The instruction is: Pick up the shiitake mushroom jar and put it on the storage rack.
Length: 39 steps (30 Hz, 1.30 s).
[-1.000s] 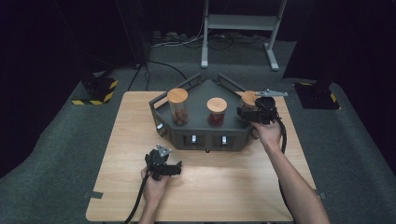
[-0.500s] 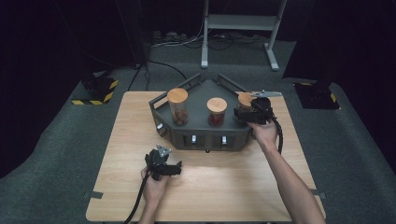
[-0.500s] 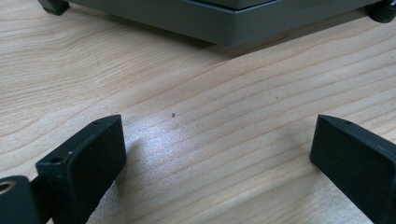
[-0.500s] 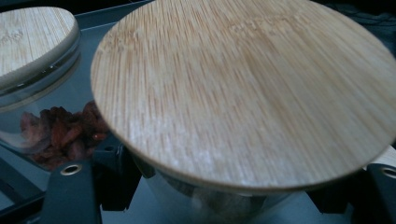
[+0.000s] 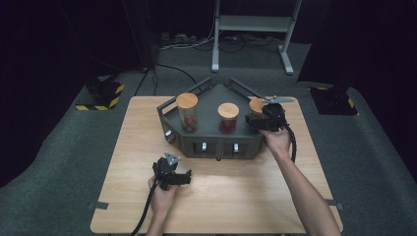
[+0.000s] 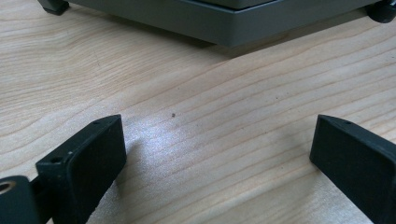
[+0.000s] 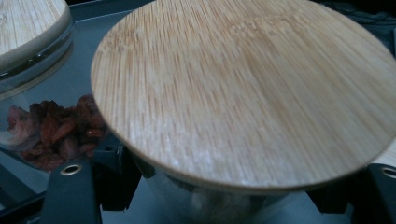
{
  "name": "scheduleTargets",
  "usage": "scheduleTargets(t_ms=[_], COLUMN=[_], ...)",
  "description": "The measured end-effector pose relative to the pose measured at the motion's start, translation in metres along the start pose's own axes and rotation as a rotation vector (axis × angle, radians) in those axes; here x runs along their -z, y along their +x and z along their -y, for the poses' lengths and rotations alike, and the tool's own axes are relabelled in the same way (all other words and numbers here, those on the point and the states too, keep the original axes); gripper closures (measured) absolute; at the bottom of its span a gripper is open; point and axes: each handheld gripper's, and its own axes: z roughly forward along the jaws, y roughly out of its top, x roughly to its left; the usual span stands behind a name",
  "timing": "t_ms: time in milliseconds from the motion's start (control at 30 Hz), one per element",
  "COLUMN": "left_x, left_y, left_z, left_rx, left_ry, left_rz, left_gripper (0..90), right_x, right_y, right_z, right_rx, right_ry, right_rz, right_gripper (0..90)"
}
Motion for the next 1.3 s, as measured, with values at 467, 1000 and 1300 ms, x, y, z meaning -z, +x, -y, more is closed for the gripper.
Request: scheduleTargets(t_ms=[467, 1000, 1300], left_x=[0.0000, 0.0000, 0.0000], left_y=[0.0000, 0.0000, 0.0000], left_z=[0.0000, 0.0000, 0.0000], left_rx=[0.000, 0.000, 0.000], left_ry=[0.000, 0.000, 0.000], left_rz=[0.000, 0.000, 0.000], left_gripper=[3.4, 3.4, 3.4], right_x=[-0.0037, -0.0052, -0.0062], right_y=[0.0022, 0.0028, 0.0002], right_z=[0.0013, 0.0047, 0.0070], right_rx=[0.015, 0.024, -0.001], right_ry=[0.009, -0.004, -0.015], right_rz=[0.008, 0.012, -0.005], right_gripper=[25.3, 25.2, 22.2])
